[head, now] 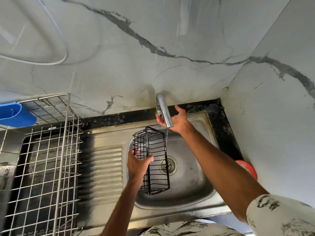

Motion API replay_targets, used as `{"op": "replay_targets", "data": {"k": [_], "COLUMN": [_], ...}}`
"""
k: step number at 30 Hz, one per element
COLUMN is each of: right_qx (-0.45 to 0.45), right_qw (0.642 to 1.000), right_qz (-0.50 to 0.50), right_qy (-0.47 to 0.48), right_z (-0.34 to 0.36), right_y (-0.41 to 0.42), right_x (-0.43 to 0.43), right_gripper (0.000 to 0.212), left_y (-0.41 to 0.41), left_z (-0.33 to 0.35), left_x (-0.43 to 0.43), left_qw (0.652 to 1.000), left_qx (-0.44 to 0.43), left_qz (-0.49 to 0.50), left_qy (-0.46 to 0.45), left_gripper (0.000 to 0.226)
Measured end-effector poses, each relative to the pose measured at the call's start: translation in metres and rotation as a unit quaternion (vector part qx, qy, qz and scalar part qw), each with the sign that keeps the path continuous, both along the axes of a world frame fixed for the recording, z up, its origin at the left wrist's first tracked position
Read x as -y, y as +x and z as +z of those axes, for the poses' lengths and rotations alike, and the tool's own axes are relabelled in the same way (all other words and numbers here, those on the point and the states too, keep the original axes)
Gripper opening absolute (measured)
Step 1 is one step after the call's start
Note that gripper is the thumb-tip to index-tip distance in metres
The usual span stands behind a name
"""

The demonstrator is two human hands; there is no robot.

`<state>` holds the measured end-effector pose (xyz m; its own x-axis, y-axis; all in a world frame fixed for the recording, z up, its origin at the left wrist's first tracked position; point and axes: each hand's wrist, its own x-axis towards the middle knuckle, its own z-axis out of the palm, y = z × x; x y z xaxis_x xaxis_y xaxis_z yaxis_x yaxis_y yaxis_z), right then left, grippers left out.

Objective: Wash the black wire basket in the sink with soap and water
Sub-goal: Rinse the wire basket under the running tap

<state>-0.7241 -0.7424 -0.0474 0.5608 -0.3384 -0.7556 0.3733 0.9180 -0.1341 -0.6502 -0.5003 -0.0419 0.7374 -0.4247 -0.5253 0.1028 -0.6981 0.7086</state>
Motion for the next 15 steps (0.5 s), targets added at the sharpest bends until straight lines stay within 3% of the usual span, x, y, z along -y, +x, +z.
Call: {"op": "replay_targets", "data": {"k": [3, 7, 10, 12, 15], "right_qx": [-0.049, -0.149, -0.183, -0.227, -0.298], "right_qw": [0.995, 0.953, 0.922, 0.87, 0.744], "right_qz": [0.049, 0.151, 0.205, 0.26, 0.332], "right_qy": [-0.077, -0.217, -0.274, -0.352, -0.498], "right_z": [0.001, 0.017, 0.034, 0.039, 0.045], "right_y": [-0.012, -0.052, -0.075, -0.08, -0.083], "right_x": [-0.015, -0.05, -0.088, -0.107, -0.127], "right_gripper": [0.084, 0.05, 0.04, 0.041, 0.066], "left_y": [-0.002, -0.007, -0.014, -0.016, -0.017], "left_z": [0.002, 0.009, 0.017, 0.021, 0.028], "left_x": [-0.003, -0.013, -0.023, -0.031, -0.046], "left_qw": [1.0, 0.999, 0.998, 0.998, 0.994], "left_qx": [0.005, 0.003, 0.005, 0.005, 0.006], "left_qz": [0.001, 0.003, -0.007, -0.026, -0.072], "left_qy": [-0.017, -0.043, -0.06, -0.064, -0.082], "left_gripper": [0.098, 0.099, 0.098, 0.093, 0.09]}}
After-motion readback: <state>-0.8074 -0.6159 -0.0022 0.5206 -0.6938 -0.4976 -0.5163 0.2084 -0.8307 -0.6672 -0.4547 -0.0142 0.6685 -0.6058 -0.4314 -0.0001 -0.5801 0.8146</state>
